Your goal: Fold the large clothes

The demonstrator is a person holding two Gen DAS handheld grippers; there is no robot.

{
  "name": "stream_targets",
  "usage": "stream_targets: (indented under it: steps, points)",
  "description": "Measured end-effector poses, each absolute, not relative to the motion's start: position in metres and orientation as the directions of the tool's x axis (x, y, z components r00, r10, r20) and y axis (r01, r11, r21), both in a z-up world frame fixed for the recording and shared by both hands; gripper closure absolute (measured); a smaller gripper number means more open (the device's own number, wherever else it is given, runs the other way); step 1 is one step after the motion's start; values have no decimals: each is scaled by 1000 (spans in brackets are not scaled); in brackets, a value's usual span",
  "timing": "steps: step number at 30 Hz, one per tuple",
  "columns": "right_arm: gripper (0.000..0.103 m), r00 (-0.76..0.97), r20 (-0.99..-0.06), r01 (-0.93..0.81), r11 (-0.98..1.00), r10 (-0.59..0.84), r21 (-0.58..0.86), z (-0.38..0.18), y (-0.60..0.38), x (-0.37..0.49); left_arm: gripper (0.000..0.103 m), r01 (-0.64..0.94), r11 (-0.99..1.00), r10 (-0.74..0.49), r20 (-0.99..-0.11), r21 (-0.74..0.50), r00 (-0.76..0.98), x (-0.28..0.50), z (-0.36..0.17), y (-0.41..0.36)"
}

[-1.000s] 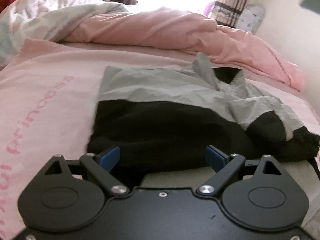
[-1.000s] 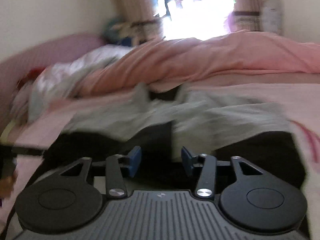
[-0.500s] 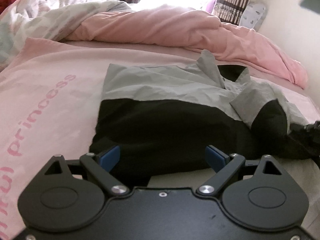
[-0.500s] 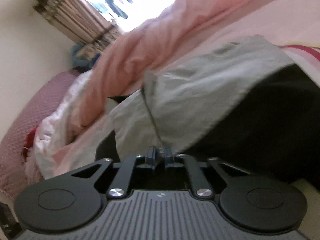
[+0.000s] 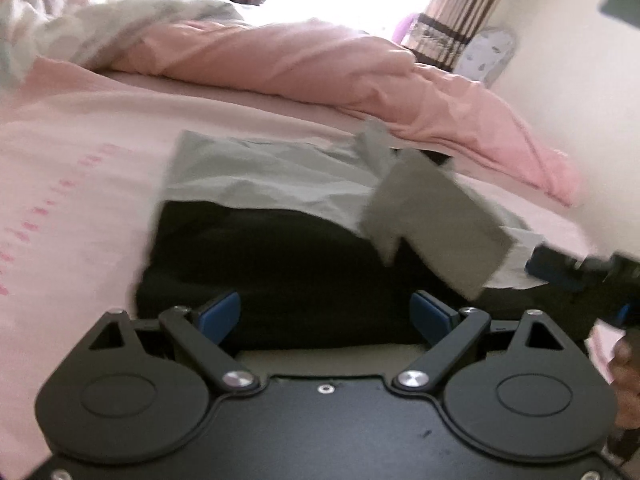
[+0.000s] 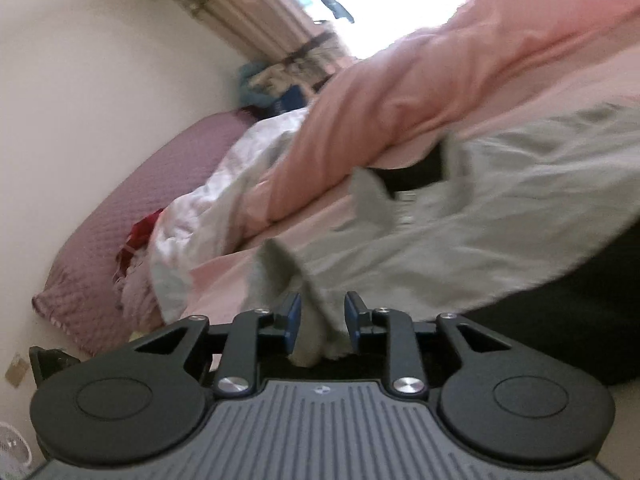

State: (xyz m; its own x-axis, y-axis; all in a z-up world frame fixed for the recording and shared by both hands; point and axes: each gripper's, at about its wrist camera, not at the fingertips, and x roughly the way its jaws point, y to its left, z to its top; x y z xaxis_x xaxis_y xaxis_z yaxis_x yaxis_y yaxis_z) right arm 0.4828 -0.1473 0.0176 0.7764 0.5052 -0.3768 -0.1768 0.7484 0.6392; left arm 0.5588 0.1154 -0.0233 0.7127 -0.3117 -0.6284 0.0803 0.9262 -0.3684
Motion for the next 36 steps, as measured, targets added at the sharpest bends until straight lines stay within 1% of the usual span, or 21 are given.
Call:
stream_targets:
  steps: [4, 7, 10, 13, 15, 17, 18, 19, 20, 21, 22, 23, 24, 25, 26, 27, 28, 30, 32, 34, 36]
  points:
    - [69, 811, -415, -66, 768, 413, 637, 6, -192, 468, 10, 109, 911, -353, -613, -399, 706, 565, -22, 89]
    - [69, 826, -433, -11, 779, 360, 626, -2, -215, 459, 10, 107, 921, -330, -603, -374, 726, 567, -15, 66]
    - [69, 822, -431, 5, 752, 373, 660, -8, -222, 461, 9, 92, 953, -254, -596, -289, 762, 567, -11, 29]
    - [69, 819, -428, 0, 746, 382, 666, -10, -221, 459, 9, 68, 984, -156, -600, -167, 785, 576, -14, -5]
    - [69, 820, -427, 0, 745, 381, 667, -10, -223, 456, 14, 29, 995, -81, -615, -95, 784, 585, -17, -16]
    - [69, 822, -429, 7, 745, 376, 667, -10, -228, 452, 41, 28, 995, -83, -619, -99, 781, 587, -19, -15]
    - [69, 823, -433, 14, 749, 367, 662, -11, -232, 450, 49, 34, 993, -100, -621, -117, 778, 586, -20, -9]
    - [69, 826, -437, 22, 755, 355, 656, -12, -237, 448, 68, 38, 990, -117, -620, -139, 776, 584, -19, -1]
    - [69, 832, -441, 35, 761, 338, 648, -11, -242, 447, 75, 33, 988, -121, -616, -153, 779, 582, -15, 6]
    - [69, 838, -441, 45, 765, 321, 643, -11, -248, 443, 77, 21, 986, -118, -604, -165, 788, 576, -12, 16]
    - [69, 843, -439, 49, 768, 311, 639, -9, -253, 441, 82, 9, 985, -109, -589, -171, 801, 569, -7, 26]
    - [68, 848, -436, 53, 771, 300, 635, -7, -257, 439, 82, -1, 985, -101, -577, -173, 810, 565, -5, 37]
    - [67, 851, -436, 59, 772, 293, 633, -8, -261, 439, 79, -6, 984, -98, -576, -176, 812, 562, -7, 47]
    - [64, 850, -442, 69, 772, 286, 631, -10, -263, 439, 66, -13, 984, -96, -587, -178, 804, 560, -11, 56]
    - [64, 847, -453, 82, 771, 280, 631, -13, -265, 439, 41, -36, 983, -83, -610, -180, 788, 560, -20, 66]
    - [64, 840, -467, 99, 768, 277, 633, -17, -267, 439, 31, -71, 981, -59, -629, -178, 775, 558, -27, 73]
    - [64, 833, -477, 109, 762, 280, 638, -21, -269, 438, 27, -96, 977, -50, -645, -189, 763, 555, -36, 82]
    - [64, 828, -480, 113, 751, 291, 651, -27, -273, 432, 27, -90, 958, -115, -652, -272, 750, 549, -47, 98]
    - [64, 829, -479, 124, 738, 290, 663, -31, -279, 426, 27, -98, 918, -188, -638, -385, 747, 545, -54, 113]
    - [64, 827, -481, 143, 718, 290, 681, -34, -285, 422, 27, -96, 892, -225, -618, -442, 753, 547, -53, 120]
    - [63, 828, -481, 158, 702, 289, 695, -37, -290, 420, 27, -71, 886, -248, -596, -458, 764, 550, -48, 118]
